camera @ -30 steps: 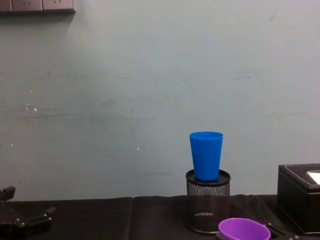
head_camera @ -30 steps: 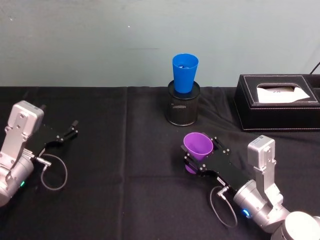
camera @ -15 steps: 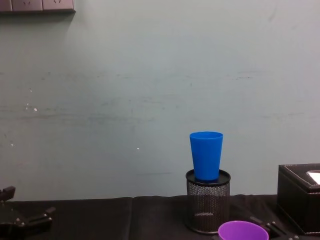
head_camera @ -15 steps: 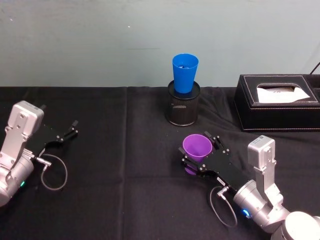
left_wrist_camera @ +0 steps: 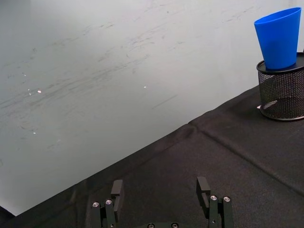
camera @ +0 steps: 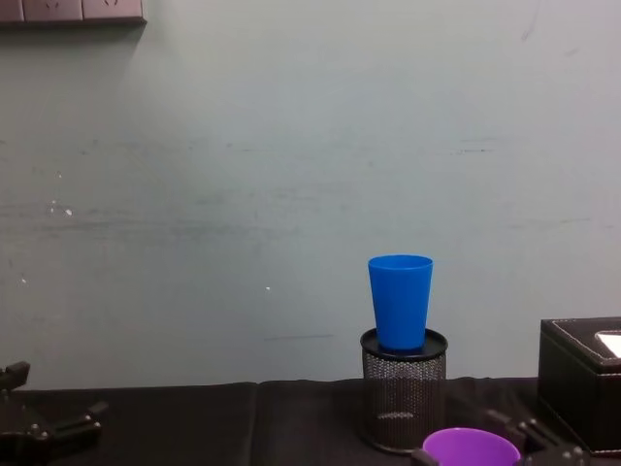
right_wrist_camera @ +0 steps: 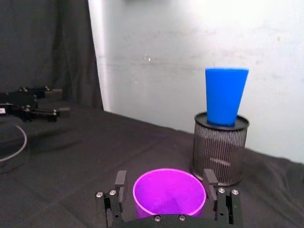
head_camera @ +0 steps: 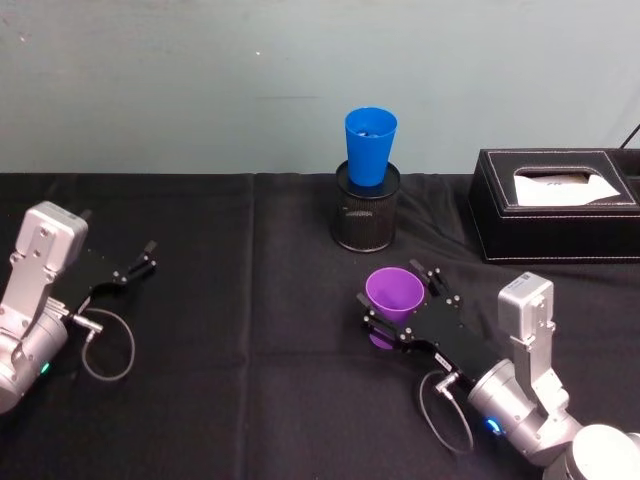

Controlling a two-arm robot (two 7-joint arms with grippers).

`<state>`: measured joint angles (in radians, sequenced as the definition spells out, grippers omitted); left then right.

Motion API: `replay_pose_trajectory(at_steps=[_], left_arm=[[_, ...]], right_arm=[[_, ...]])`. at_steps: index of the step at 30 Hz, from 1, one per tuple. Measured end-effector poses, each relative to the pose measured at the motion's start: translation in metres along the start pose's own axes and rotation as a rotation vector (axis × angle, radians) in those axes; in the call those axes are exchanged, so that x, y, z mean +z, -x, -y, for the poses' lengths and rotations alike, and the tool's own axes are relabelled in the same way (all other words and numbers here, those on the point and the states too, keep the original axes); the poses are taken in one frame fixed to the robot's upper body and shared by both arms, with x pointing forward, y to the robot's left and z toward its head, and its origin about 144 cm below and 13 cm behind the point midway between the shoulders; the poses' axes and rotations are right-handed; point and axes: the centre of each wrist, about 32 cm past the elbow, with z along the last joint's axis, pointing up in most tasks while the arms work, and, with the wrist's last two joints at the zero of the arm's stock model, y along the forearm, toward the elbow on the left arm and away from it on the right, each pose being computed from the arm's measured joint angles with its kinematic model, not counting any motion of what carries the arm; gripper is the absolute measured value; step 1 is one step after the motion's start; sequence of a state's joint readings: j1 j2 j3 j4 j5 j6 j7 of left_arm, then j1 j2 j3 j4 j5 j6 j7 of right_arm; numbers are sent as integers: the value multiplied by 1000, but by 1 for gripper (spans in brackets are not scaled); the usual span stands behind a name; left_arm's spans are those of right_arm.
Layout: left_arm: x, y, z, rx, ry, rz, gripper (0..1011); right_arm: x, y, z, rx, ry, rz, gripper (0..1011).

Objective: Pick up one cup with a gripper and tap it against the other cup.

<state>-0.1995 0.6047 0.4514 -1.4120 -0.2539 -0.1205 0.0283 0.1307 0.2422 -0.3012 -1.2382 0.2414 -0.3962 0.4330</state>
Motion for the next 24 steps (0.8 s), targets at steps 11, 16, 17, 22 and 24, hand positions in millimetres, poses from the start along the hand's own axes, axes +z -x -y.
replay_pose_trajectory(at_steps=[11,16,17,22,24], left_arm=[[0,0,0,0,0,0,1000],[0,0,0,0,0,0,1000],[0,0,0,0,0,0,1000],[0,0,0,0,0,0,1000],[0,0,0,0,0,0,1000]], right_arm=[[16,-2,3,-34,-49,-30,1003],[34,-6,5,-96,-63,-83,1003],[36,-7,5,-106,-66,-92,1002],[53,-12,8,-179,-66,-117,1003],[56,-14,9,-201,-57,-109,1003]])
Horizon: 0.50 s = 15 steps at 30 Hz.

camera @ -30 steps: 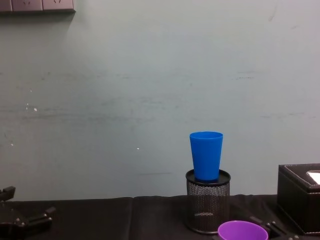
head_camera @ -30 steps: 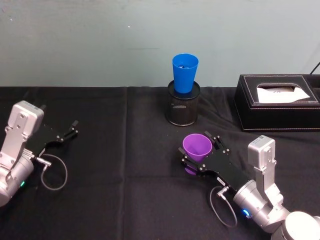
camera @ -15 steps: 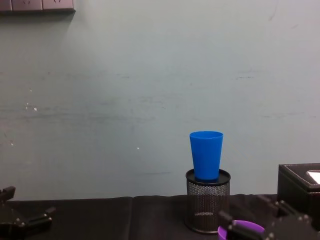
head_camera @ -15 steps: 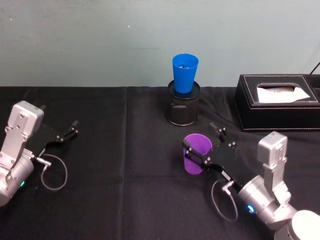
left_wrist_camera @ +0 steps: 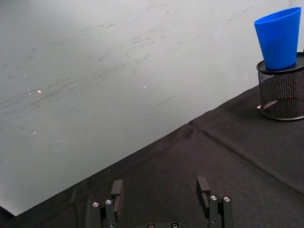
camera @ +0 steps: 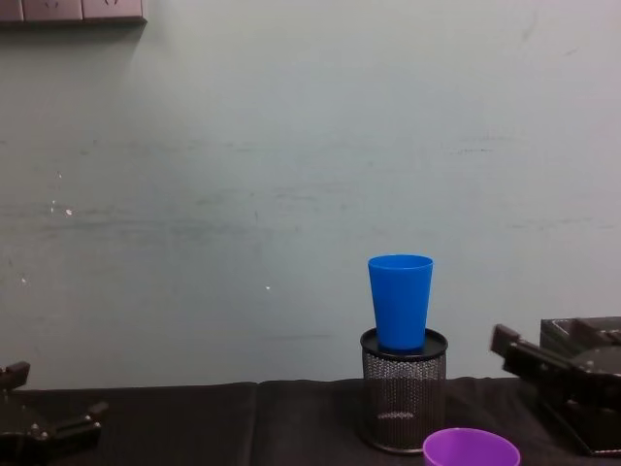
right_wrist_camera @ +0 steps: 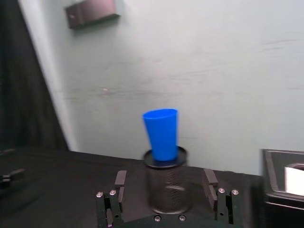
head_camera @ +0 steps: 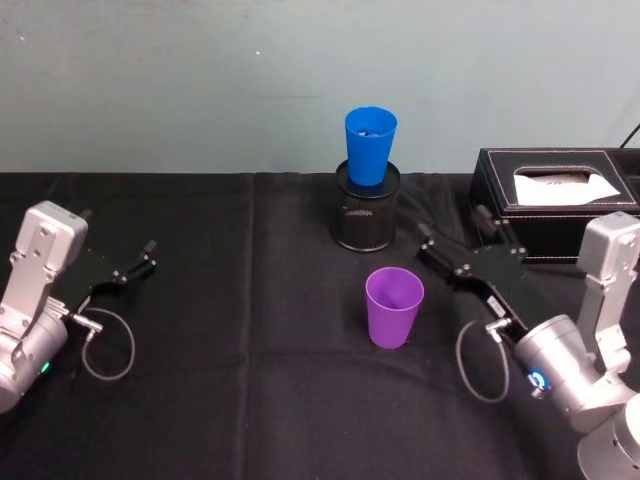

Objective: Pick up one cup with a gripper and tap it against the other cup.

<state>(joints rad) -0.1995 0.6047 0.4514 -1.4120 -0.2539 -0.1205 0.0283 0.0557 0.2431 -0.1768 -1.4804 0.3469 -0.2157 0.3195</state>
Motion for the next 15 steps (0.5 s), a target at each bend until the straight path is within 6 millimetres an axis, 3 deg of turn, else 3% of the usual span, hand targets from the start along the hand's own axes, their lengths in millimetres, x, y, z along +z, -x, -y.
replay_pose_trajectory(at_steps=[5,15], left_arm=[[0,0,0,0,0,0,1000],[0,0,0,0,0,0,1000]], right_arm=[[5,1,2,-95,37,60,1003],[-4,3,3,-202,98,113,1003]])
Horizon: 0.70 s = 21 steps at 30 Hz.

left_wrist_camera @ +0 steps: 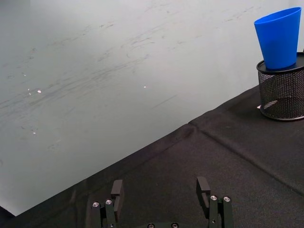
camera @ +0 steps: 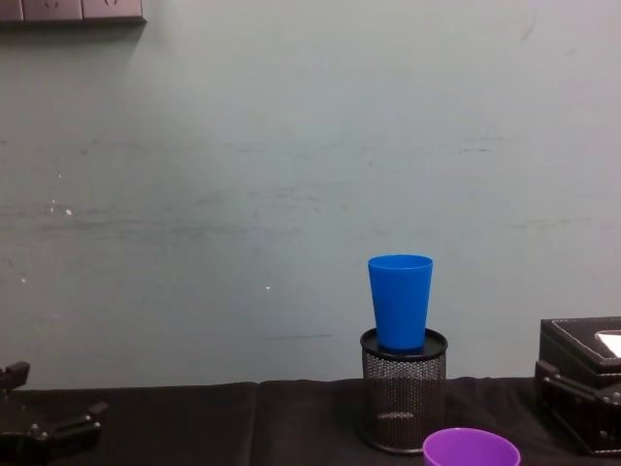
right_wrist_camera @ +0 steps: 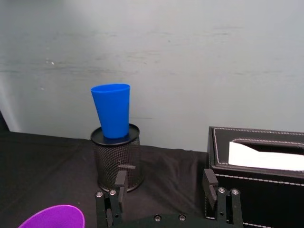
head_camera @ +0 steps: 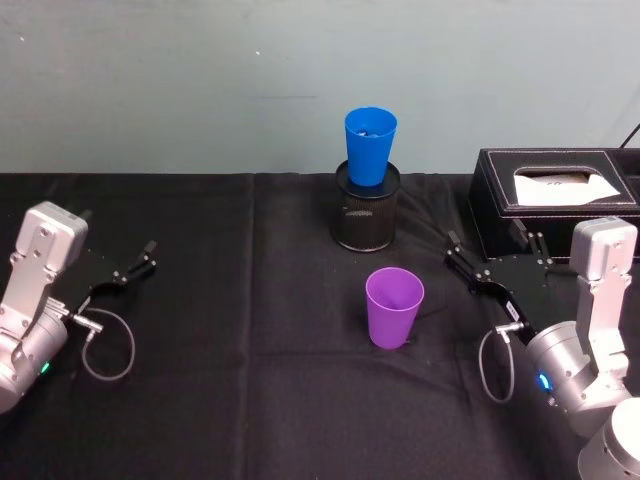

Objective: Pick up one cup with a gripper and tap it against the other cup.

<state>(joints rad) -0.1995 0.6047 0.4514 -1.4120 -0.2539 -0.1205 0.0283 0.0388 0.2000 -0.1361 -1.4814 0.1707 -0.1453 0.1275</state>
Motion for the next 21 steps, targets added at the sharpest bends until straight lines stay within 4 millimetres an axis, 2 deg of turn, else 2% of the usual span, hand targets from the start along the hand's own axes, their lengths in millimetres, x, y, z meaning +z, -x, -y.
replay_pose_trajectory(at_steps=[21], left_arm=[[0,0,0,0,0,0,1000]], right_arm=[[-4,-1,0,1,5,-10,1003]])
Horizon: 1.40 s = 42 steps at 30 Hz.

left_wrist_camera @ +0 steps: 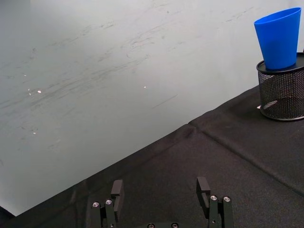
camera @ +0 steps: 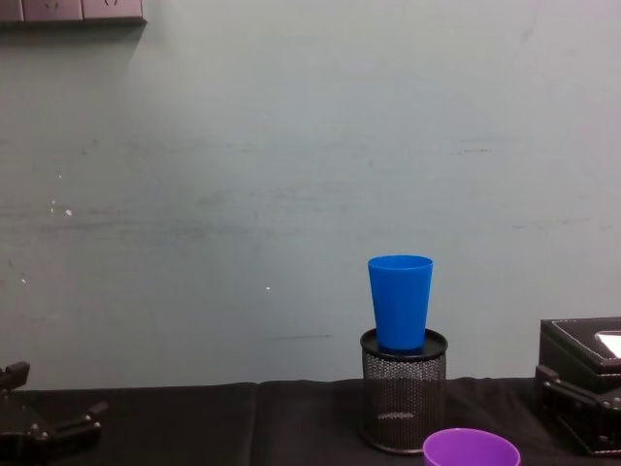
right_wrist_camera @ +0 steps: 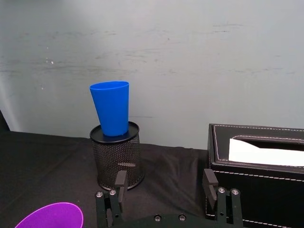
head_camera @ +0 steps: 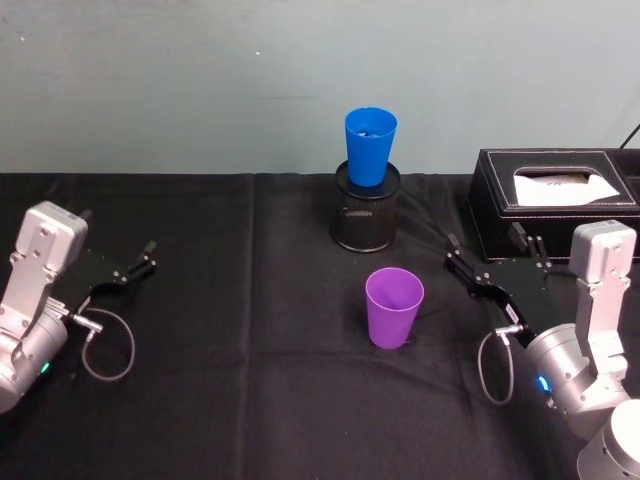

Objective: Pick up one cup with a gripper and tap it against the other cup.

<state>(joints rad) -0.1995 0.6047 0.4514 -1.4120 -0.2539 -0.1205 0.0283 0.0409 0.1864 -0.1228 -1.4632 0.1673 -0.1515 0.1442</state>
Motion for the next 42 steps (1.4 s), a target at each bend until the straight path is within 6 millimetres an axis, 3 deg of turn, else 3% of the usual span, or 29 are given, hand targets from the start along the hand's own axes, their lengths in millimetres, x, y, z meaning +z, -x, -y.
replay_pose_trajectory(at_steps=[42], left_arm=[[0,0,0,0,0,0,1000]], right_arm=[[1,1,0,-6,0,7,1003]])
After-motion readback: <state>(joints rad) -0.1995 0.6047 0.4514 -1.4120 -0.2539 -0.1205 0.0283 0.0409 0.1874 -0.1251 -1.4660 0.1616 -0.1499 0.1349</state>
